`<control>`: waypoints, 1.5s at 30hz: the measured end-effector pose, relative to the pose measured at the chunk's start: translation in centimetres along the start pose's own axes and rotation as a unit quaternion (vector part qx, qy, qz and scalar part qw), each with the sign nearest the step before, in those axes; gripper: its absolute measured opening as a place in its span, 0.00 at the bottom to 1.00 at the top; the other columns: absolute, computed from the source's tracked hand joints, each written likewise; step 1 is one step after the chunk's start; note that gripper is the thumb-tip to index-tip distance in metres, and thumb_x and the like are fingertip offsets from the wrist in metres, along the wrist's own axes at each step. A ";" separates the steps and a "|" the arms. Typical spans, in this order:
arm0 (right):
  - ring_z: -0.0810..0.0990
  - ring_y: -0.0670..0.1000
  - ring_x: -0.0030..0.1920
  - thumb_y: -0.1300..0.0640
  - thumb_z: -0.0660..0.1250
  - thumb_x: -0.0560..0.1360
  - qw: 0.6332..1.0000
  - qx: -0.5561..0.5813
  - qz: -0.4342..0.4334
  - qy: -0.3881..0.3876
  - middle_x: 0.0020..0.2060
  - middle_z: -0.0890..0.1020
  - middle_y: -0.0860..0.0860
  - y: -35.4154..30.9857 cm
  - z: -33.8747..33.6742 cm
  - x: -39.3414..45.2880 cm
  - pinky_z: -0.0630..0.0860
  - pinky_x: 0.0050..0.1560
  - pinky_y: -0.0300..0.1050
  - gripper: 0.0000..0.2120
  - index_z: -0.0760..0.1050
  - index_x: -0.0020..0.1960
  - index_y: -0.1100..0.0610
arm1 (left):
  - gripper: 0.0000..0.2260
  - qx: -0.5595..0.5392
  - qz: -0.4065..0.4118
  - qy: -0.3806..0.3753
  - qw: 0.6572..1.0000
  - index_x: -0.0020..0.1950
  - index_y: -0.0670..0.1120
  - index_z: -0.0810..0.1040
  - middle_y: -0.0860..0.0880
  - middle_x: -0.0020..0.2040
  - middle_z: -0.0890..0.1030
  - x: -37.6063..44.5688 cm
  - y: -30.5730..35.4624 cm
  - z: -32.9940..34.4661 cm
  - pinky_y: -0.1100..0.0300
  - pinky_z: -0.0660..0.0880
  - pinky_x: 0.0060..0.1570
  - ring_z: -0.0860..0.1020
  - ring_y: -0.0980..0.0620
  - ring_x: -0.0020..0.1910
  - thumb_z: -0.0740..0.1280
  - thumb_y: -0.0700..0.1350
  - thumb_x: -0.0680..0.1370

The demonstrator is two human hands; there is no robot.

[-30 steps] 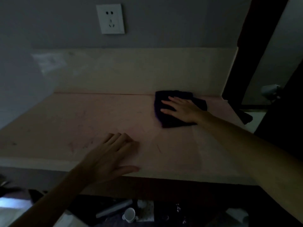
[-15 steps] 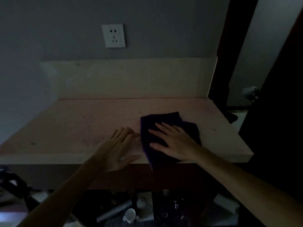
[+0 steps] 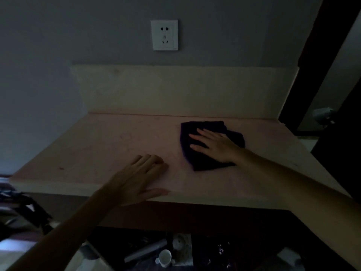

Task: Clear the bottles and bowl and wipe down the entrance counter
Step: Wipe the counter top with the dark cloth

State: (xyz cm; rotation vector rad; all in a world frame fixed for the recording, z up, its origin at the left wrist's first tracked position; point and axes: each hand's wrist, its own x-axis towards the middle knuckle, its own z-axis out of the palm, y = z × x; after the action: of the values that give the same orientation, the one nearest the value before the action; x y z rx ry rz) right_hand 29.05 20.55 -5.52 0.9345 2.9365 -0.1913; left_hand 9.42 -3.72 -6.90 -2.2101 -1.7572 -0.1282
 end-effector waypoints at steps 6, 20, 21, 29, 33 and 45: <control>0.48 0.49 0.79 0.27 0.39 0.73 0.999 -0.003 0.042 0.017 0.79 0.50 0.45 1.1 -0.6 10.5 0.47 0.75 0.57 0.34 0.48 0.77 0.36 | 0.31 0.004 0.026 0.019 0.999 0.67 0.45 0.75 0.46 0.62 0.77 0.2 -0.9 1.2 0.51 0.73 0.53 0.77 0.45 0.55 0.57 0.68 0.77; 0.42 0.45 0.78 0.27 0.37 0.74 0.998 0.015 -0.054 0.037 0.79 0.44 0.42 -9.1 2.9 -7.1 0.43 0.77 0.53 0.33 0.45 0.77 0.36 | 0.33 -0.014 -0.025 0.046 0.999 0.65 0.43 0.73 0.46 0.61 0.75 -2.7 -0.6 -0.4 0.53 0.70 0.55 0.76 0.44 0.57 0.63 0.68 0.73; 0.41 0.44 0.78 0.27 0.38 0.74 0.998 0.021 -0.058 0.034 0.79 0.44 0.41 -9.4 2.9 -7.7 0.42 0.77 0.53 0.33 0.44 0.77 0.36 | 0.32 -0.012 -0.031 0.036 0.999 0.66 0.43 0.73 0.46 0.62 0.75 -3.8 -1.3 -0.4 0.54 0.70 0.56 0.76 0.45 0.58 0.62 0.68 0.74; 0.43 0.45 0.78 0.28 0.42 0.75 0.997 0.011 -0.077 0.006 0.79 0.45 0.42 -8.9 1.3 -0.9 0.43 0.76 0.51 0.32 0.47 0.77 0.36 | 0.33 0.018 -0.055 0.004 0.998 0.69 0.47 0.73 0.48 0.66 0.74 -6.8 -6.9 -0.3 0.55 0.68 0.60 0.75 0.48 0.62 0.60 0.70 0.74; 0.45 0.47 0.79 0.27 0.43 0.74 0.999 0.004 -0.053 0.010 0.79 0.47 0.44 -8.2 0.4 8.4 0.46 0.76 0.54 0.33 0.49 0.77 0.36 | 0.35 0.004 -0.060 0.007 0.998 0.67 0.46 0.74 0.47 0.65 0.75 -6.8 -7.0 0.1 0.52 0.71 0.58 0.76 0.47 0.60 0.60 0.72 0.72; 0.46 0.49 0.79 0.26 0.39 0.73 1.000 0.001 0.004 0.019 0.79 0.48 0.45 -9.8 0.3 15.7 0.44 0.76 0.55 0.35 0.47 0.78 0.38 | 0.38 0.012 -0.055 -0.010 0.998 0.69 0.47 0.73 0.49 0.65 0.75 -6.8 -7.7 0.1 0.52 0.72 0.56 0.76 0.48 0.59 0.57 0.74 0.72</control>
State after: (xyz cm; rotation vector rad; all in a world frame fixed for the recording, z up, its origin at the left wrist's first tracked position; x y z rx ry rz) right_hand 10.61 21.56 -6.22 0.9605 2.9676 -0.1769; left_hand 0.32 -8.52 -7.29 -2.1057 -1.8809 -0.1102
